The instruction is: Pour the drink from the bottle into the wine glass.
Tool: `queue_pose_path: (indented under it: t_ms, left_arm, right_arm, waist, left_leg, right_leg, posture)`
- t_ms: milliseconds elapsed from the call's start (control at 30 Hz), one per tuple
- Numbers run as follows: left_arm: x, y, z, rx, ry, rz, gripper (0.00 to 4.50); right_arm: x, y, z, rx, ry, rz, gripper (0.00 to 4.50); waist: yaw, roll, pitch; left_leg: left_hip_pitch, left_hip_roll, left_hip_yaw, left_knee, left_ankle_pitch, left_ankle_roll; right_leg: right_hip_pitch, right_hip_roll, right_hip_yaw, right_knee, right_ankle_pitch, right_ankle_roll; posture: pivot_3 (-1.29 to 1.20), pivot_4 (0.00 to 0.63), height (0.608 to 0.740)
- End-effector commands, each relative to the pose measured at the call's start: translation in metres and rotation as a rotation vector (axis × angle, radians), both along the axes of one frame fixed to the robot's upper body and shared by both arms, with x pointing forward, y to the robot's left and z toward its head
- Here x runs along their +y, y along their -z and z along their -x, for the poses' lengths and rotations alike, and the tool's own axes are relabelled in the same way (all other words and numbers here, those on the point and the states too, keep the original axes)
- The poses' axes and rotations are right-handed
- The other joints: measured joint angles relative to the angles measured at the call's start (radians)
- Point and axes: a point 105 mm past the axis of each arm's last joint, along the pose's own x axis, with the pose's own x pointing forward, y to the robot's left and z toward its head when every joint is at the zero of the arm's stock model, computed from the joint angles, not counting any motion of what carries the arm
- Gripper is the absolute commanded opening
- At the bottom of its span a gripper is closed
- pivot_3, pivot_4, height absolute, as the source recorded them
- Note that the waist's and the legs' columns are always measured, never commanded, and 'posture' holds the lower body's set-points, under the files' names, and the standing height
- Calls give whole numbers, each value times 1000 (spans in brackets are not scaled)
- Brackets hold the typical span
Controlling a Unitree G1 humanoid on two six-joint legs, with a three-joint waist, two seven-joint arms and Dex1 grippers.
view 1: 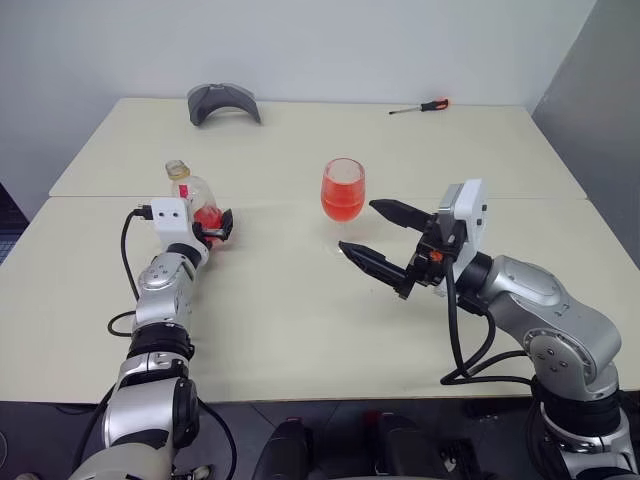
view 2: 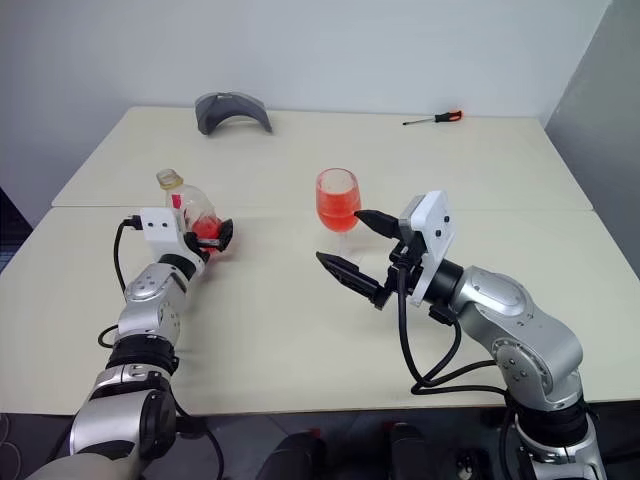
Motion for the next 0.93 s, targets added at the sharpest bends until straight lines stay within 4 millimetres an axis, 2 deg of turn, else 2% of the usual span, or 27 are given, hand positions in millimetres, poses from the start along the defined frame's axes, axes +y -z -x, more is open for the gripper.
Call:
queue_pose_path:
  t_ms: [33, 167, 300, 433, 567, 700, 833, 933]
  left_arm:
    - [-6, -21, 5, -60, 23, -28, 4486]
    - [-8, -24, 17, -61, 34, -28, 4486]
    - [-10, -35, 50, -63, 37, 6, 4486]
    - [-26, -37, 83, -17, 64, -2, 4486]
    - [-54, -32, 107, 44, 109, 39, 4486]
    - [-72, -22, 116, 95, 126, 65, 4486]
    - [-83, -11, 120, 122, 125, 69, 4486]
    - [-84, -11, 119, 116, 112, 55, 4486]
  right_arm:
    - [-1, -10, 5, -50, -24, -6, 4500]
    - [-2, -8, 6, -48, -25, 1, 4500]
    - [-9, 4, 13, -8, -18, 19, 4500]
    - [-21, 16, 14, 20, 50, 41, 4500]
    - [-48, 35, -6, 49, 332, 64, 4500]
    - [-76, 53, -22, 69, 627, 98, 4500]
    - [-100, 68, -24, 90, 853, 117, 4500]
    - [-107, 75, -21, 109, 942, 105, 4500]
  waist:
    - [0, 0, 0]
    - [0, 0, 0]
    - [0, 0, 0]
    - [2, 0, 0]
    - [8, 0, 0]
    - [8, 1, 0]
    - [8, 1, -1]
    - [8, 2, -1]
  left_leg:
    - [0, 0, 0, 0, 0, 0]
    - [0, 0, -1, 0, 0, 0]
    - [0, 0, -1, -1, 0, 0]
    - [0, 0, -1, -1, -1, 1]
    - [1, 0, -2, -1, -1, 1]
    - [6, 0, -1, -2, -1, 1]
    - [13, 0, 0, -8, -1, 1]
    - [15, 0, 0, -12, -1, 1]
  right_leg:
    - [0, 0, 0, 0, 0, 0]
    - [0, 0, 0, 0, 0, 0]
    - [0, 0, 0, -1, 0, 0]
    - [1, 0, 1, -1, 0, 0]
    - [3, 0, 0, -1, 0, 0]
    - [8, 0, 0, -2, 0, 0]
    - [13, 0, 1, -5, -1, 0]
    - [14, 1, 1, -7, -1, 0]
  posture:
    - [0, 150, 740]
    - [0, 150, 740]
    - [0, 150, 740]
    - [0, 150, 740]
    - [0, 150, 740]
    - [0, 150, 740]
    - [0, 150, 740]
    - [0, 150, 740]
